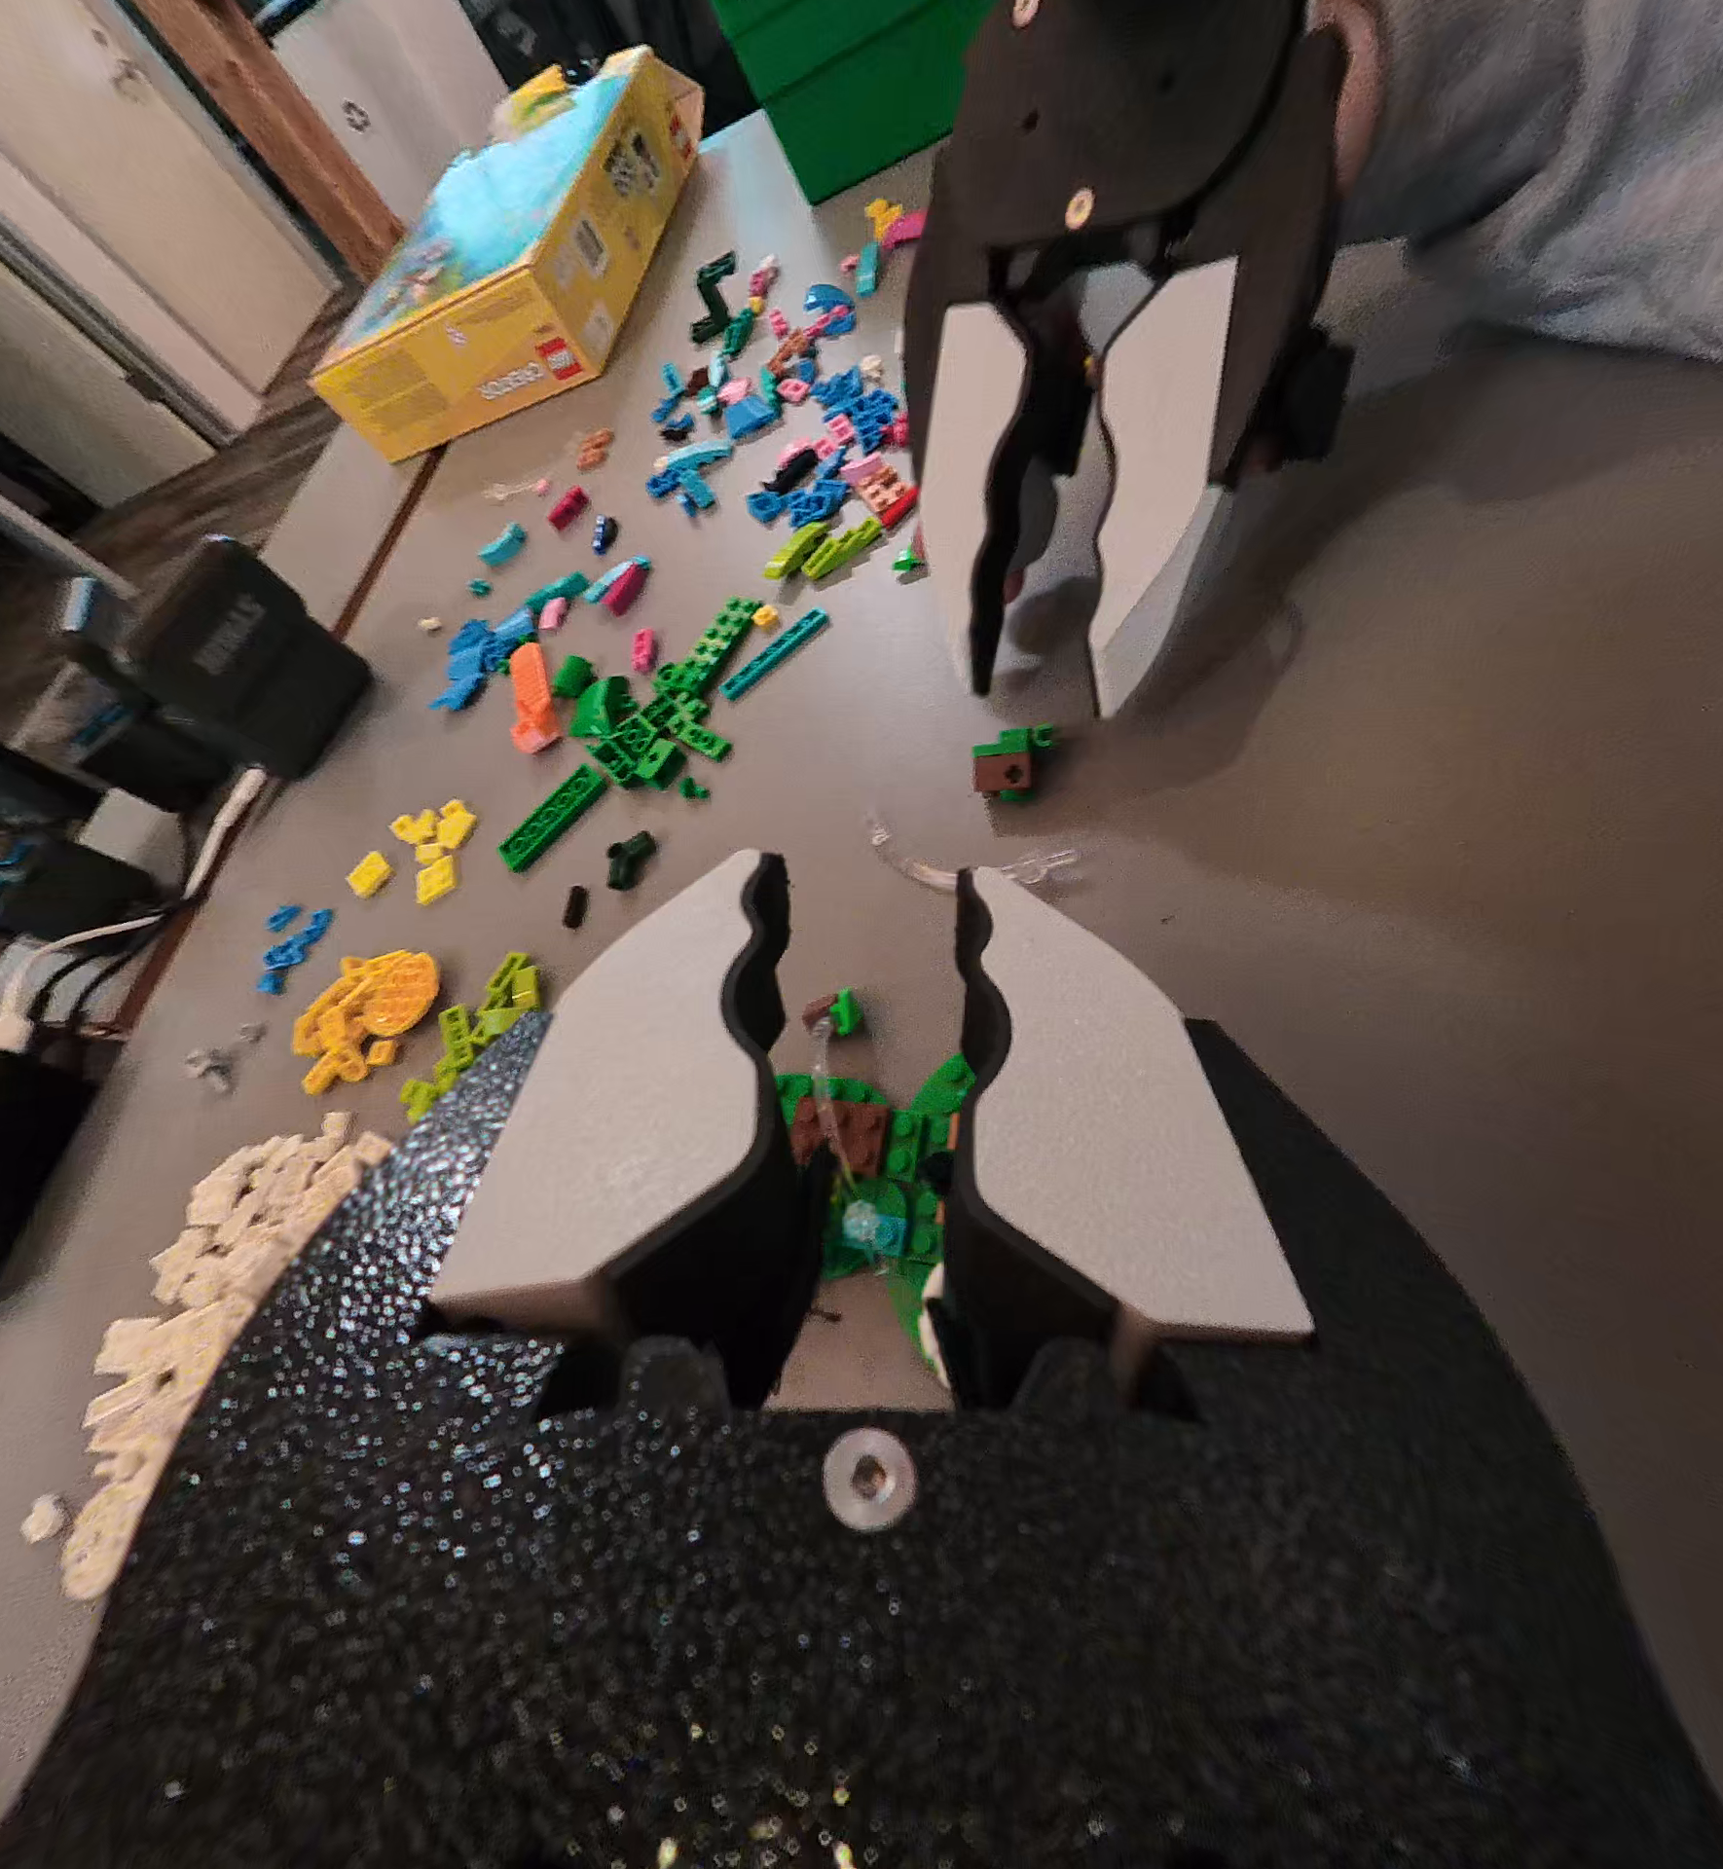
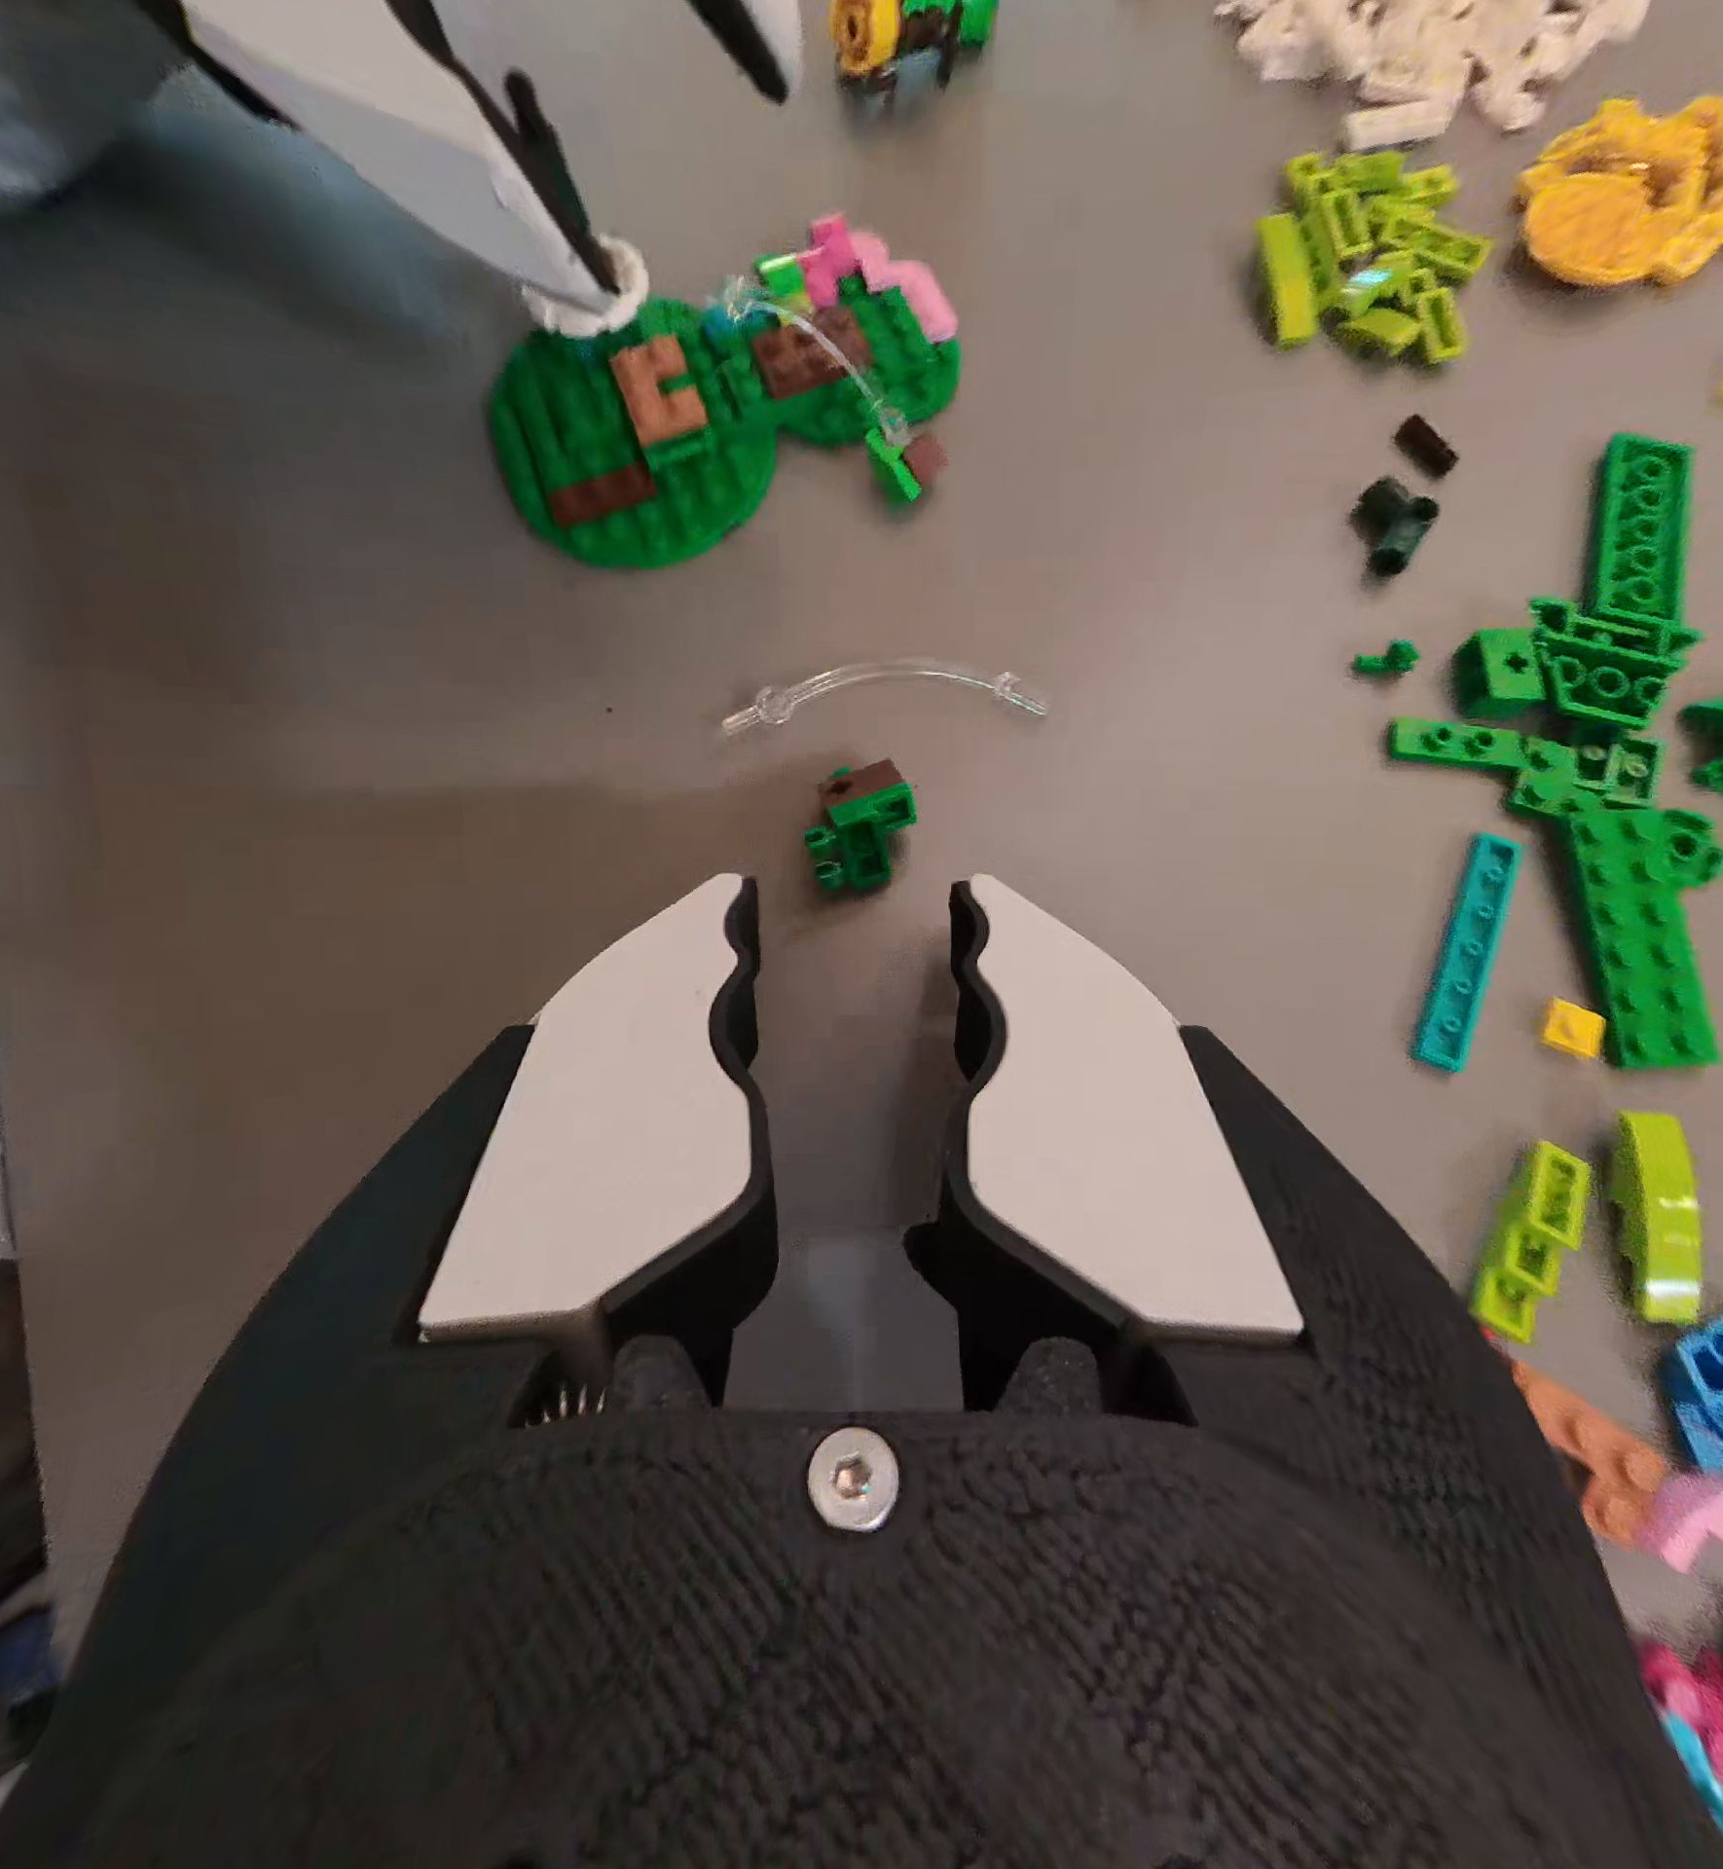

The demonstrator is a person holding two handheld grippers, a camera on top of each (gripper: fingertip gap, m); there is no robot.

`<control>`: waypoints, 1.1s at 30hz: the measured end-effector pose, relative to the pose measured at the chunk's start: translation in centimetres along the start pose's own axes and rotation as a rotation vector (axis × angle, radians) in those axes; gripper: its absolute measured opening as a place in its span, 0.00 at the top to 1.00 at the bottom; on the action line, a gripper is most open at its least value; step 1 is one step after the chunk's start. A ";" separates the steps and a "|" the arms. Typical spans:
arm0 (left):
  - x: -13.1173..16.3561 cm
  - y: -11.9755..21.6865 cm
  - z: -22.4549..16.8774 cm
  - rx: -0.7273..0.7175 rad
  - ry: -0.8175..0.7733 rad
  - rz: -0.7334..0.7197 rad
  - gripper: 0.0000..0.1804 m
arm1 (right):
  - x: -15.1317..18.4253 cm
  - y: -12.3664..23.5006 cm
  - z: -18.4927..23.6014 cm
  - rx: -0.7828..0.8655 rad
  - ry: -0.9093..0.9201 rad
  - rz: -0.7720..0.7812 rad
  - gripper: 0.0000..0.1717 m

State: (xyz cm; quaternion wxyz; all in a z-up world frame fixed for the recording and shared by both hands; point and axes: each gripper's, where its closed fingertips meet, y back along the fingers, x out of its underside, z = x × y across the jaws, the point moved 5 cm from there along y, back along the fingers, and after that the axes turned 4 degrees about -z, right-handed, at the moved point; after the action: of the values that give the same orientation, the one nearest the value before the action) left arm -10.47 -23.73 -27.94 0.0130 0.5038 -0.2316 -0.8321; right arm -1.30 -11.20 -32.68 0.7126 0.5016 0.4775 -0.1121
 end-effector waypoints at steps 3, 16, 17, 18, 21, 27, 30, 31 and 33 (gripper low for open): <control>-0.1 -0.4 -0.5 0.039 0.003 0.018 0.81 | 0.1 -1.0 0.0 -0.006 0.077 0.035 0.79; -0.6 -1.9 -1.5 0.230 0.514 -0.031 0.79 | -5.4 0.5 2.6 0.061 0.566 -0.302 0.92; -0.9 -1.8 -1.7 0.299 0.598 -0.068 0.78 | -5.9 0.8 2.9 0.073 0.601 -0.328 0.93; -1.4 -1.7 -1.8 0.375 0.682 -0.120 0.78 | -6.2 1.1 3.2 0.085 0.636 -0.350 0.93; -2.4 -1.1 -1.9 0.544 0.848 -0.251 0.75 | -7.2 1.7 4.3 0.113 0.741 -0.382 0.93; -3.6 0.6 -2.2 0.561 0.649 -0.297 0.86 | -8.1 2.0 6.4 0.124 0.968 -0.323 0.93; -4.0 1.4 -2.6 0.554 0.464 -0.222 0.91 | -8.6 1.9 7.5 0.097 1.092 -0.289 0.92; -4.2 1.6 -2.8 0.561 0.414 -0.191 0.91 | -8.7 1.9 7.8 0.082 1.129 -0.271 0.93; -4.4 1.9 -2.9 0.566 0.342 -0.135 0.91 | -8.8 1.9 8.3 0.059 1.197 -0.231 0.93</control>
State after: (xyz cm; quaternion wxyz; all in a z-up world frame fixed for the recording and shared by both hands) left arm -6.22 -25.37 -24.67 -0.1442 0.6338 -0.4140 -0.6373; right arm 0.04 -19.91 -24.16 0.2893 0.4422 0.8431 0.0997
